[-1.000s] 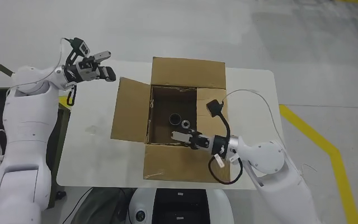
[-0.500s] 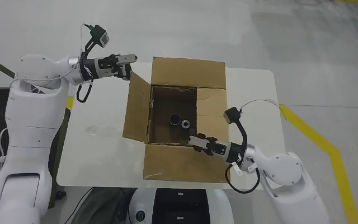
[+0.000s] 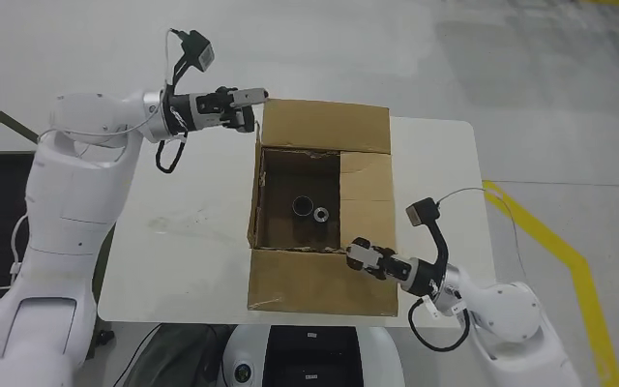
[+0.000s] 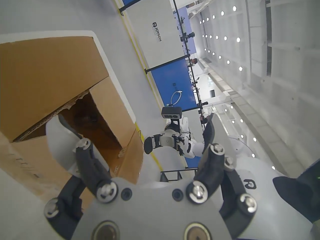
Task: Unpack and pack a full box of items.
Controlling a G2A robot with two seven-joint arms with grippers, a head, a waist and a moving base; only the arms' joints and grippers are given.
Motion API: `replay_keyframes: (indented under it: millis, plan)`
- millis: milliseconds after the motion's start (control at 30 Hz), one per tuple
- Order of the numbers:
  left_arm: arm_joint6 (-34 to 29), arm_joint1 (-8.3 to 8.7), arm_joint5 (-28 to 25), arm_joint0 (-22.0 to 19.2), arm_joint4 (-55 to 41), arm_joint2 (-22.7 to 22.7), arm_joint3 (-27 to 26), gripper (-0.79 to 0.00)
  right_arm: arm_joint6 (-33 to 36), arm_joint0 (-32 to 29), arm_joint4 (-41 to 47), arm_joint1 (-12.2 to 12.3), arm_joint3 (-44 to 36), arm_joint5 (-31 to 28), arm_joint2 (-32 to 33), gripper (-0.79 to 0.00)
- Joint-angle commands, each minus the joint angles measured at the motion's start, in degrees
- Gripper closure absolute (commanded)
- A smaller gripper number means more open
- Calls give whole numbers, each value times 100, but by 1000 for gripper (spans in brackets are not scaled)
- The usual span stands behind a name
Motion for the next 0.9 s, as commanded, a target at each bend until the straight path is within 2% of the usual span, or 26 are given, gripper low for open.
replay_keyframes:
  millis: [0,267,433,867]
  plan:
    - [20,24,0,62,90,-72,-26,-785,6,62,54,3,39,-70,-25,-785]
    - [97,139,-95,457,-168,-715,-55,-785,-147,645,394,-46,471,-313,-418,-785]
    - [151,208,-72,641,-172,-1068,-155,-785,-256,1481,624,-167,1061,-277,-1159,-785]
    - [106,266,40,472,-384,-1278,62,-785,-945,3224,815,-681,2338,-327,-3068,-785]
